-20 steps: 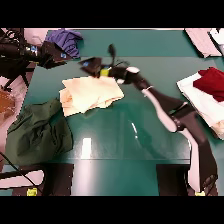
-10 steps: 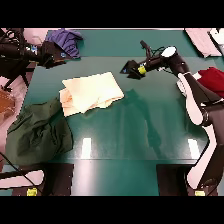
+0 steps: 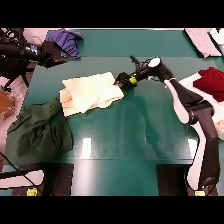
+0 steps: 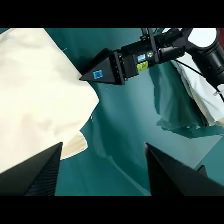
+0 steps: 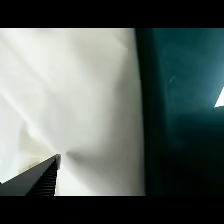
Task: Fold the shirts.
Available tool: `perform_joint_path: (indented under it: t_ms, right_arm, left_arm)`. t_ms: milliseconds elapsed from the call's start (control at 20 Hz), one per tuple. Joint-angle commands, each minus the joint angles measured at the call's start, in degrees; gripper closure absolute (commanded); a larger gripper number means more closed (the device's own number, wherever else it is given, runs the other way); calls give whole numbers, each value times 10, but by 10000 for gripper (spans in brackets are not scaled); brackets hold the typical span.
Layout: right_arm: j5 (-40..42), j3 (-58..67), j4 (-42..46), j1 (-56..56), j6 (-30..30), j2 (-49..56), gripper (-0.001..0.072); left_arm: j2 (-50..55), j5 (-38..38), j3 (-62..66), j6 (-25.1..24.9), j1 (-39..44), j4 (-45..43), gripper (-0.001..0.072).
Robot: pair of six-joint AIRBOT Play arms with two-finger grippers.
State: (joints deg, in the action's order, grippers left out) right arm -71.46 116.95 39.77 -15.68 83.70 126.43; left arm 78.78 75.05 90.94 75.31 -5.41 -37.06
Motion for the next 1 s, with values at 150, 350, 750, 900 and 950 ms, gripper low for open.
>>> perform_joint_path:
  t_ms: [150,350,750,900,950]
  right_arm:
    - [73,21,-58,-90,6,40,26]
    - [72,16,-119,-97,-54,21,691]
    - [87,16,-84,80,13,-159,693]
    - [112,16,-46,188,84,-221,693]
    - [116,16,-35,226,114,-236,693]
  left_arm:
    - [0,0,1,-6,0,0,93]
    - [0,2,1,-6,0,0,93]
    - [0,11,1,-3,0,11,93]
    - [0,11,1,-2,0,23,94]
    - [0,13,1,-2,0,25,94]
